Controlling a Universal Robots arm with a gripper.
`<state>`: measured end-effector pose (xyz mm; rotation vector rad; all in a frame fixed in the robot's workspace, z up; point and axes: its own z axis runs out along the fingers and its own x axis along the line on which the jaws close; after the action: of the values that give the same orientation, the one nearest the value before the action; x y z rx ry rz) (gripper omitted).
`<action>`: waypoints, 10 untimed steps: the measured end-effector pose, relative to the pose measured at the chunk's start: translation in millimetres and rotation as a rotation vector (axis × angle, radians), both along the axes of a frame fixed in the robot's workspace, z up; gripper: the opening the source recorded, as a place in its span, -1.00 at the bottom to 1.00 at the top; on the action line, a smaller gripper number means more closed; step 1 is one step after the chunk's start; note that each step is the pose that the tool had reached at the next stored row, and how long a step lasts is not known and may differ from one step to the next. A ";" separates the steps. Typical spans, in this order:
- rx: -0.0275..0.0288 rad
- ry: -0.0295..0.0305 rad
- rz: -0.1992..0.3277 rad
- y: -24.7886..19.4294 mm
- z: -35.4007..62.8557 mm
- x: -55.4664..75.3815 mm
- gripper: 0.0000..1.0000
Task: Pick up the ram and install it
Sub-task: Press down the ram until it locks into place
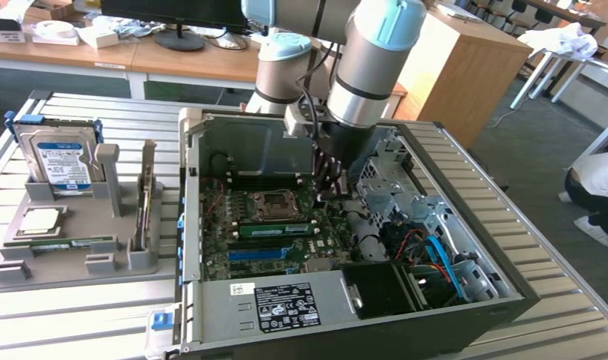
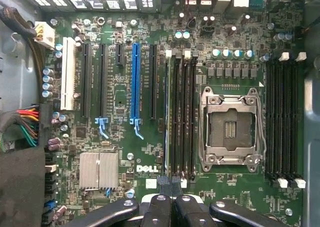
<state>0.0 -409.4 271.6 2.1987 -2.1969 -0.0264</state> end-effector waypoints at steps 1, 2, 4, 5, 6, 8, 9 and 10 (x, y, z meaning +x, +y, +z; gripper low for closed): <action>0.0001 0.0001 0.000 0.0 -1.1 0.0 -0.80; 0.0001 0.0002 0.000 0.0 -2.1 0.0 -0.80; 0.0000 0.0002 0.000 0.0 -3.6 0.0 -0.80; 0.0000 0.0003 0.000 0.0 -4.3 0.0 -0.80; 0.0000 0.0004 0.000 0.0 -5.2 0.0 -0.80; 0.0000 0.0005 0.000 0.0 -6.9 0.0 -0.80; 0.0001 0.0006 0.000 0.0 -7.8 -0.1 -0.80; 0.0000 0.0007 0.000 0.0 -8.6 0.0 -0.80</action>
<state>0.0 -409.4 263.0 2.1983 -2.1966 -0.0272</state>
